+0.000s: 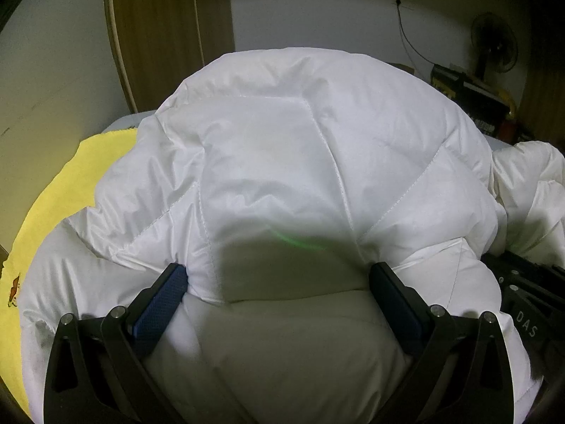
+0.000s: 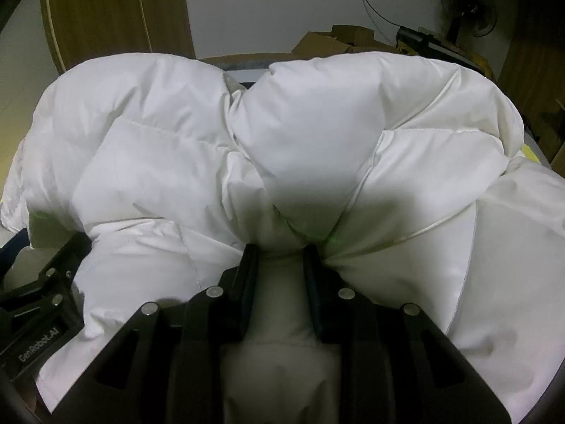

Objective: Fold large clothes

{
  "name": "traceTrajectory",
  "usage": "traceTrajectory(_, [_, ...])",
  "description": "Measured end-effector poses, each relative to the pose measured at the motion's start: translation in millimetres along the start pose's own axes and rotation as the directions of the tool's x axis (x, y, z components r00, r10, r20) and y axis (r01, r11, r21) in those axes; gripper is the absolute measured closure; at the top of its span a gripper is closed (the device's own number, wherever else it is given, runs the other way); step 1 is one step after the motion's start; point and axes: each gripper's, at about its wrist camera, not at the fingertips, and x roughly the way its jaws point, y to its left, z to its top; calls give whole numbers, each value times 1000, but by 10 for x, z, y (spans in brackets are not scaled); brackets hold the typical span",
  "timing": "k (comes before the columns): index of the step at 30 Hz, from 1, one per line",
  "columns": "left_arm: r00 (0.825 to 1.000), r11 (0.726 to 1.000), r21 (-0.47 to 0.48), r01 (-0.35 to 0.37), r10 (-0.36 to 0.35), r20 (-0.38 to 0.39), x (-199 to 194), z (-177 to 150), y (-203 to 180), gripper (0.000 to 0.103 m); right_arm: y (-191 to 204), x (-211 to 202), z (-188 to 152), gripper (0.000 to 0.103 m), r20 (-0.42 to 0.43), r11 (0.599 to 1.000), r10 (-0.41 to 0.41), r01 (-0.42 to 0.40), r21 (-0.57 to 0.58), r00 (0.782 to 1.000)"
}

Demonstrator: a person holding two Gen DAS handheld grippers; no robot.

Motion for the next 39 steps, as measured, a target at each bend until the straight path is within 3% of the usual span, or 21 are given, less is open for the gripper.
traceTrajectory(6, [999, 999, -5, 46, -46, -29, 39, 77, 69, 0, -24, -17, -37, 75, 26, 1000, 8, -9, 5, 1000])
traceTrajectory(9, [994, 996, 16, 83, -81, -78, -83, 205, 189, 0, -66, -77, 7, 75, -25, 999, 45, -46, -28, 999])
traceTrajectory(10, [995, 996, -1, 90, -90, -36, -241, 290, 303, 0, -145, -174, 29, 75, -31, 997, 76, -76, 2, 997])
traceTrajectory(11, [996, 996, -8, 86, -86, 11, -363, 360, 395, 0, -295, -391, 57, 74, 12, 993, 101, -101, 56, 995])
traceTrajectory(12, [996, 998, -14, 67, -66, 63, -484, 445, 513, 0, -396, -568, 82, 72, 67, 995, 76, -80, 63, 995])
traceTrajectory(13, [995, 999, -29, 43, -40, 86, -542, 512, 622, 0, -494, -735, 103, 59, 127, 998, 15, -22, 60, 992])
traceTrajectory(14, [997, 998, -61, 28, -23, 80, -542, 573, 750, 0, -588, -843, 115, 35, 167, 997, -61, 51, 64, 984])
traceTrajectory(16, [999, 991, -122, 45, -42, 27, -416, 594, 938, 0, -856, -908, 120, 19, 182, 980, -185, 169, 100, 966])
traceTrajectory(20, [996, 994, -112, -9, -1, -92, 79, 351, 1017, 0, -1270, -415, -29, 20, 6, 970, -213, 210, 123, 977])
traceTrajectory(23, [996, 984, -170, 52, -62, -57, 213, 248, 1120, 0, -1274, -214, -141, 16, 46, 982, -174, 170, 81, 984])
traceTrajectory(28, [991, 972, -213, 99, -115, -66, 288, 224, 1201, 0, -1249, -12, -102, 13, 6, 987, -130, 129, 92, 991])
traceTrajectory(39, [994, 977, -199, 76, -91, -66, 325, 215, 1174, 0, -1311, 92, -88, 12, 7, 988, -121, 119, 99, 993])
